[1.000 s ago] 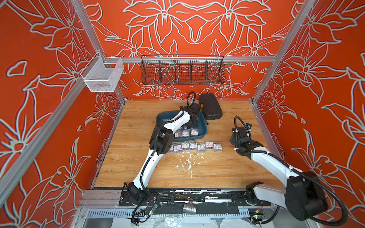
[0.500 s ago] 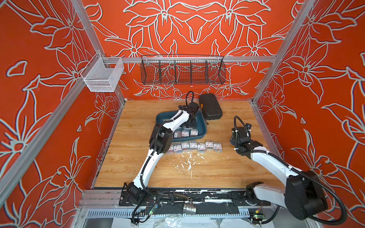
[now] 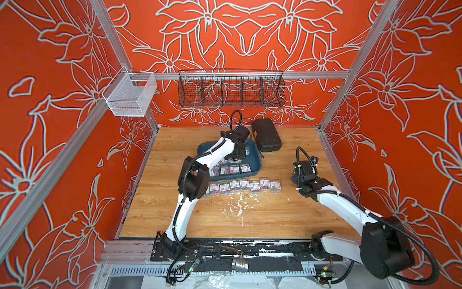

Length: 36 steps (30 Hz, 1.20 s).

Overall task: Take the paper clips out of the storage box
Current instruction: Pick up the boxed paper clips from the storage box, then place the boxed paper clips at the center of the board.

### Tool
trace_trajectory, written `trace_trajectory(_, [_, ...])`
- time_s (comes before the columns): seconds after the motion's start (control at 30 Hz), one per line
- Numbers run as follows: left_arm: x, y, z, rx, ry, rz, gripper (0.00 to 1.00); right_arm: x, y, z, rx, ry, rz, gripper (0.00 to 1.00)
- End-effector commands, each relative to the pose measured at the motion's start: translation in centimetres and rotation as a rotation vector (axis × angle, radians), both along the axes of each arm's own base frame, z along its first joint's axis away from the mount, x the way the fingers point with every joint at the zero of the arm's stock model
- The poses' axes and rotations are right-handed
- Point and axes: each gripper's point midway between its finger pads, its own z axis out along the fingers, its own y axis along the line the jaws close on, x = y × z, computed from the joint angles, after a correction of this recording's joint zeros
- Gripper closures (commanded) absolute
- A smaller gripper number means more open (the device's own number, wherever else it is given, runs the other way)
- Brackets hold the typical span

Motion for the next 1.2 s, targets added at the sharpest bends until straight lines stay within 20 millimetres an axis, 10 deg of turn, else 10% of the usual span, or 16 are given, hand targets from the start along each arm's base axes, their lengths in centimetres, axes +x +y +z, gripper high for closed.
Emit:
trace_trajectory(0.0, [-0.9,1.0,4.8,-0.053,-0.125,0.092,0.35,0.4,-0.1,0.7,0.001,-0.011,-0.006,0.18])
trace_trajectory(0.5, [-9.8,10.7,7.7,-0.051,-0.296,0.417,0.49,0.1,-0.1,0.8,0.005,-0.018,-0.005,0.18])
trace_trajectory(1.17, [-23.7,25.5,2.4,-0.158,-0.403,0.824,0.54,0.0,0.0,0.7,0.009,-0.016,0.001,0.18])
